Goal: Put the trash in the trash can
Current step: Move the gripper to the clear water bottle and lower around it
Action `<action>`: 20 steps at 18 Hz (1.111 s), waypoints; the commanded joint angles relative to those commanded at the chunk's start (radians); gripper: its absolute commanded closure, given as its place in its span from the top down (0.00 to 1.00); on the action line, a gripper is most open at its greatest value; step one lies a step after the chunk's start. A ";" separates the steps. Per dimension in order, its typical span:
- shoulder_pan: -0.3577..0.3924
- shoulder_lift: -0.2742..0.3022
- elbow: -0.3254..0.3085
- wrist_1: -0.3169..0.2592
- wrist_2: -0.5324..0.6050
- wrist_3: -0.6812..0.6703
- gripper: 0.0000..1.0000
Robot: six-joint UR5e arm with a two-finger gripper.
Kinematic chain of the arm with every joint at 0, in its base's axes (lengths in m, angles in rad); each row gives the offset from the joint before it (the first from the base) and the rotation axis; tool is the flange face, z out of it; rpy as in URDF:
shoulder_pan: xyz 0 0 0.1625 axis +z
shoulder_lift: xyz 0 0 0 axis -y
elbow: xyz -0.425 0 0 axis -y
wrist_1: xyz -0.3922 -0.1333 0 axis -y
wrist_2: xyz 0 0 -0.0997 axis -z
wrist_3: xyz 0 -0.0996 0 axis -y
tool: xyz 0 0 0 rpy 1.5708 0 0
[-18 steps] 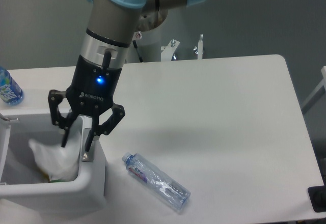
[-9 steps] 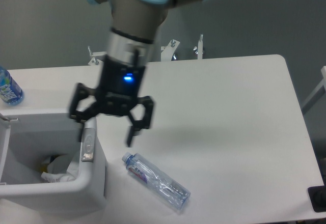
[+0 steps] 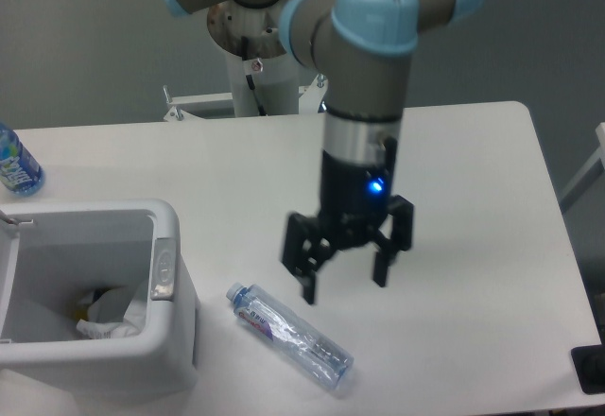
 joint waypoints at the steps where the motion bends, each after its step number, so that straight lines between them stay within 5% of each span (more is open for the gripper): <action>1: -0.002 -0.035 0.014 0.005 0.005 0.000 1.00; 7: -0.006 -0.157 0.021 0.006 0.003 0.003 1.00; 20: -0.086 -0.302 0.057 0.006 0.060 0.000 1.00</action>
